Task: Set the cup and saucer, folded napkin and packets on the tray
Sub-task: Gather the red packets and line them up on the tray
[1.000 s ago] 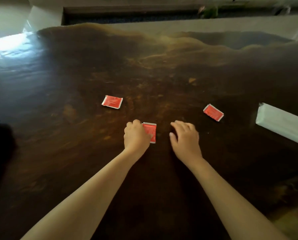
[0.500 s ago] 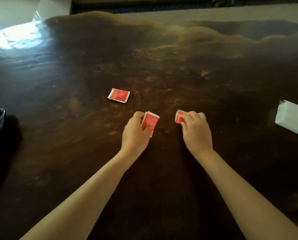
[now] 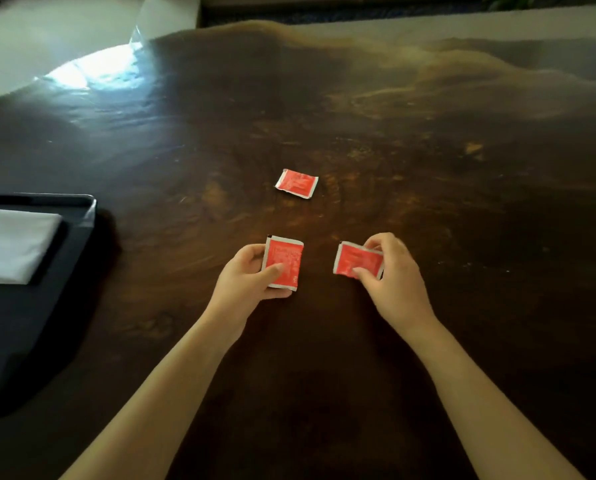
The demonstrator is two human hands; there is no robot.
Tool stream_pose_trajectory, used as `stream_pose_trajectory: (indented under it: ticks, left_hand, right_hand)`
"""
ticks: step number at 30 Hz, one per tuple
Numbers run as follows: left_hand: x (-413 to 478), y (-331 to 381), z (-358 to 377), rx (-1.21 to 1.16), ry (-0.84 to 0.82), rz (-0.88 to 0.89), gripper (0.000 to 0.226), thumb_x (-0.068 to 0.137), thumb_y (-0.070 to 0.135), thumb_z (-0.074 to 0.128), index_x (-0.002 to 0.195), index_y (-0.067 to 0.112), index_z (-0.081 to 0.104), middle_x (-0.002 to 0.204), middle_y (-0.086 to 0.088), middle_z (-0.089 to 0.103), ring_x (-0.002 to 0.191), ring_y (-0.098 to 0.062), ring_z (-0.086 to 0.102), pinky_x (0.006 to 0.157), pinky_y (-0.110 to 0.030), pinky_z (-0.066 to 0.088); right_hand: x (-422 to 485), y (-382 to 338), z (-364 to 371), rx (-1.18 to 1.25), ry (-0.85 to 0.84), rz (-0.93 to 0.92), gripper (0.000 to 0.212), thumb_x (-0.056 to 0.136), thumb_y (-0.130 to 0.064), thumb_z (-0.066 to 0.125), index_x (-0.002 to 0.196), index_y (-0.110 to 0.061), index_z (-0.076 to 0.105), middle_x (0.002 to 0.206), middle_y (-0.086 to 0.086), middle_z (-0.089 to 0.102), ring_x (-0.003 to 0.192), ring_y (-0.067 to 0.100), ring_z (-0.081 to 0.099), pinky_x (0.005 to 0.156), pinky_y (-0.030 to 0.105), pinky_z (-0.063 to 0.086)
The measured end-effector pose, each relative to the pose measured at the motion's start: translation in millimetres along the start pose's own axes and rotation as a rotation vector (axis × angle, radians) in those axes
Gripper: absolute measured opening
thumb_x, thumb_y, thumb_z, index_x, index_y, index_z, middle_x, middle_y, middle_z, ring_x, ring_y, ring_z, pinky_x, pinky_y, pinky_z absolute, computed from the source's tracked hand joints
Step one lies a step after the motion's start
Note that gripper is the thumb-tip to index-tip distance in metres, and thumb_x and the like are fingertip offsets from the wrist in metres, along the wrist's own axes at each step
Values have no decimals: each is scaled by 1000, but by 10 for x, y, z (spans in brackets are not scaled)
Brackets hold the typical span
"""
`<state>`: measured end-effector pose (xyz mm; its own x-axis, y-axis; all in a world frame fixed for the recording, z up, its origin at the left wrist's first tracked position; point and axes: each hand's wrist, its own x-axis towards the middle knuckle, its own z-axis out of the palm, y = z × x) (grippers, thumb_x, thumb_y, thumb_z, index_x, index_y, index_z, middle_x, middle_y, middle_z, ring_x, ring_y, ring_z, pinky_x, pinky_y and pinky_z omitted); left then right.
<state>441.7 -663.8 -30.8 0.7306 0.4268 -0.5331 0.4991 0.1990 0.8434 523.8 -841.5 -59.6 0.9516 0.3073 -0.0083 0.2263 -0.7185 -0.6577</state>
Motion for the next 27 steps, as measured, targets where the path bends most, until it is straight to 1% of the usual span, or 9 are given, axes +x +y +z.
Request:
stream_pose_trajectory:
  ticks: [4, 5, 8, 11, 14, 19, 22, 25, 27]
  left_hand:
    - [-79, -83, -198, -105, -4, -96, 43, 90, 7, 55, 132, 12, 47, 120, -7, 60, 105, -24, 63, 87, -43, 55]
    - [-99, -95, -259, -130, -1, -108, 43, 91, 7, 53, 133, 12, 46, 121, -8, 60, 106, -25, 62, 88, -44, 55]
    - [-190, -124, -454, -234, -13, -109, 40, 93, 6, 48, 133, 11, 46, 120, -11, 61, 105, -26, 64, 87, -42, 55]
    - [-315, -174, -614, -359, -32, -86, 36, 95, 4, 43, 129, 9, 50, 118, -15, 64, 102, -28, 66, 86, -43, 55]
    - [-409, -230, -720, -440, -45, -95, 34, 95, 6, 41, 126, 10, 53, 116, -16, 66, 103, -29, 67, 86, -45, 55]
    - [-488, -266, -866, -391, -66, -57, 31, 97, 19, 39, 122, 13, 57, 109, -14, 70, 100, -26, 68, 85, -43, 56]
    - [-489, -266, -929, -283, -59, -52, 36, 97, 32, 36, 115, 14, 61, 103, -11, 73, 96, -23, 70, 82, -39, 57]
    - [-511, -253, -961, -192, -89, -48, 37, 94, 38, 39, 112, 16, 63, 101, -10, 73, 95, -22, 70, 81, -36, 57]
    - [-540, -241, -966, -168, -121, -19, 35, 89, 38, 46, 114, 18, 62, 100, -8, 73, 94, -19, 70, 75, -31, 58]
  right_hand:
    - [-187, -292, 123, 348, -101, 77, 30, 85, -20, 64, 106, -32, 47, 102, -19, 48, 92, -2, 52, 64, 8, 44]
    - [-222, -350, 140, 425, -108, 102, 29, 86, -21, 64, 107, -33, 48, 104, -18, 49, 95, 0, 53, 64, 10, 46]
    - [-305, -524, 168, 562, -128, 135, 28, 86, -23, 63, 108, -35, 50, 113, -11, 54, 107, 9, 55, 76, 22, 54]
    - [-372, -690, 199, 724, -140, 165, 24, 87, -23, 61, 102, -39, 52, 112, -9, 58, 105, 10, 58, 69, 20, 55]
    - [-424, -831, 266, 855, -176, 190, 21, 88, -22, 59, 99, -40, 55, 108, -11, 61, 104, 9, 61, 71, 20, 54]
    - [-465, -996, 335, 745, -318, 53, 35, 87, -22, 59, 118, -36, 52, 107, -11, 63, 99, 2, 63, 78, 20, 56]
    - [-427, -1077, 368, 590, -401, -73, 32, 83, -24, 65, 110, -32, 51, 101, -11, 64, 95, 3, 64, 77, 18, 55]
    - [-375, -1150, 430, 339, -384, -253, 28, 82, -25, 67, 108, -31, 57, 98, -21, 56, 92, -5, 57, 73, 5, 48]
    - [-338, -1178, 477, 237, -342, -351, 32, 82, -24, 67, 113, -27, 61, 98, -19, 51, 88, -7, 53, 71, 0, 42]
